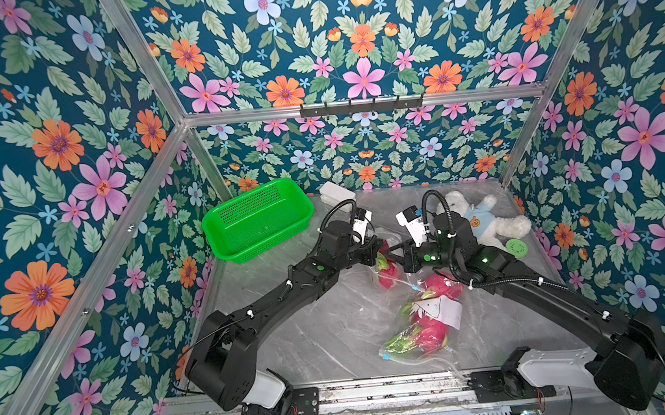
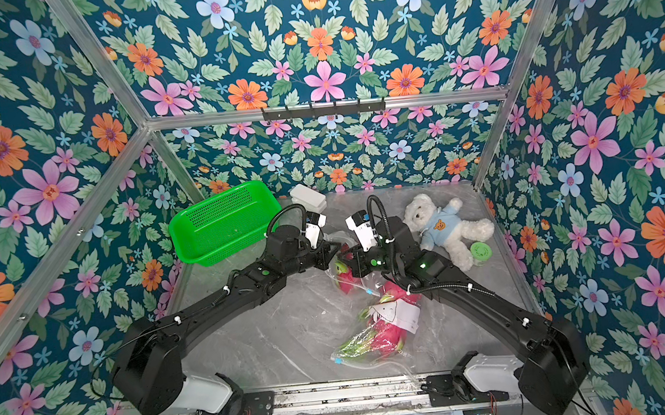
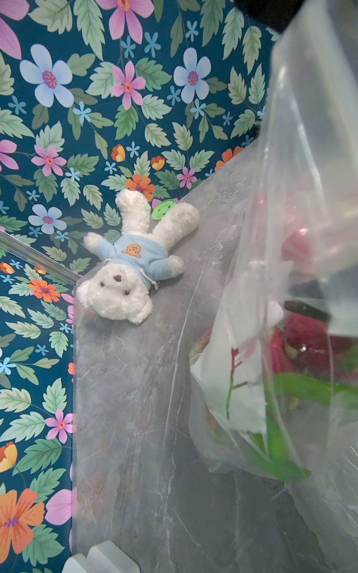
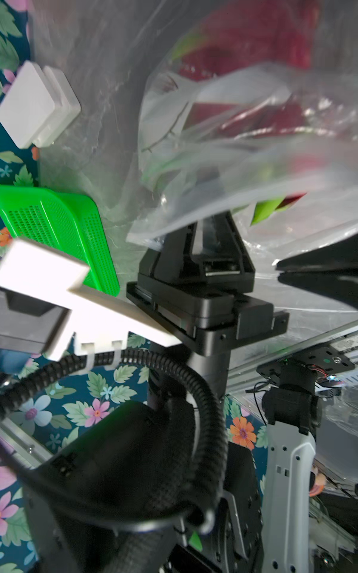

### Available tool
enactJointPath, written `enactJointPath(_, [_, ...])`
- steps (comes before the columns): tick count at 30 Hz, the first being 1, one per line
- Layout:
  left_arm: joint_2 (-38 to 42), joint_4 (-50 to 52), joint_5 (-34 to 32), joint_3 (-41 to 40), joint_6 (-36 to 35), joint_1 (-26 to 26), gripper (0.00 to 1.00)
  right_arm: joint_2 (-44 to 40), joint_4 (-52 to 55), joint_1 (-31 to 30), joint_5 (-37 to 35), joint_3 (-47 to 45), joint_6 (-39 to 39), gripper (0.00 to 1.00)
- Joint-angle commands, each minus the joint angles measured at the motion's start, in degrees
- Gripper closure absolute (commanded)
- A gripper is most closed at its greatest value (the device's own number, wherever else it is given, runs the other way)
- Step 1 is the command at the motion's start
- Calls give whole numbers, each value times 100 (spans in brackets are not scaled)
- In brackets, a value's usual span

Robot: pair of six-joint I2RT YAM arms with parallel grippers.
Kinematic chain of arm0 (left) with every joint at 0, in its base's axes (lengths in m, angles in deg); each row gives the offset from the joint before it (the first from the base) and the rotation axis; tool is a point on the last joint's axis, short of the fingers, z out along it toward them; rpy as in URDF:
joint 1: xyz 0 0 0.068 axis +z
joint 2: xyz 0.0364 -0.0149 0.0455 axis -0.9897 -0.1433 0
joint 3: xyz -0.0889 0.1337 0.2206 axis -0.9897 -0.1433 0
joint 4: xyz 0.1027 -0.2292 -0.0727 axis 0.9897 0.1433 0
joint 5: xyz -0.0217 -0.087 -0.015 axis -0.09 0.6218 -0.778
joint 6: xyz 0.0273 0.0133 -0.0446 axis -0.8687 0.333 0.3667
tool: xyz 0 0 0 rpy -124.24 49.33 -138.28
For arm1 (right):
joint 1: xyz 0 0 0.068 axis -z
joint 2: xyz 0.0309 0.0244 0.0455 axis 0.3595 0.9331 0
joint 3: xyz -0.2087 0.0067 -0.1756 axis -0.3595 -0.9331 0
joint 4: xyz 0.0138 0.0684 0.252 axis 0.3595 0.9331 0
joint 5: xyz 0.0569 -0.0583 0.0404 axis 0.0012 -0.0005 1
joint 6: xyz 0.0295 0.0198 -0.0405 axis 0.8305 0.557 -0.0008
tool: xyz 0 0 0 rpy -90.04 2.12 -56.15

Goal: Open the zip-top bag and take out the dragon fruit
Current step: Open the zipper of the food storage bag at the center of the board, then pick up the dragon fruit from the zipper food storage bag.

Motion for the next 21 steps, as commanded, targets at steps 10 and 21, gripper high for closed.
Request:
enactJointPath(10, [202, 126, -165, -30, -313, 11, 100, 1142, 398, -5, -1134, 333, -905, 100])
enactJointPath(21, [17, 233, -311, 44, -378, 21, 100, 1368, 1016, -7, -913, 531, -1755, 73])
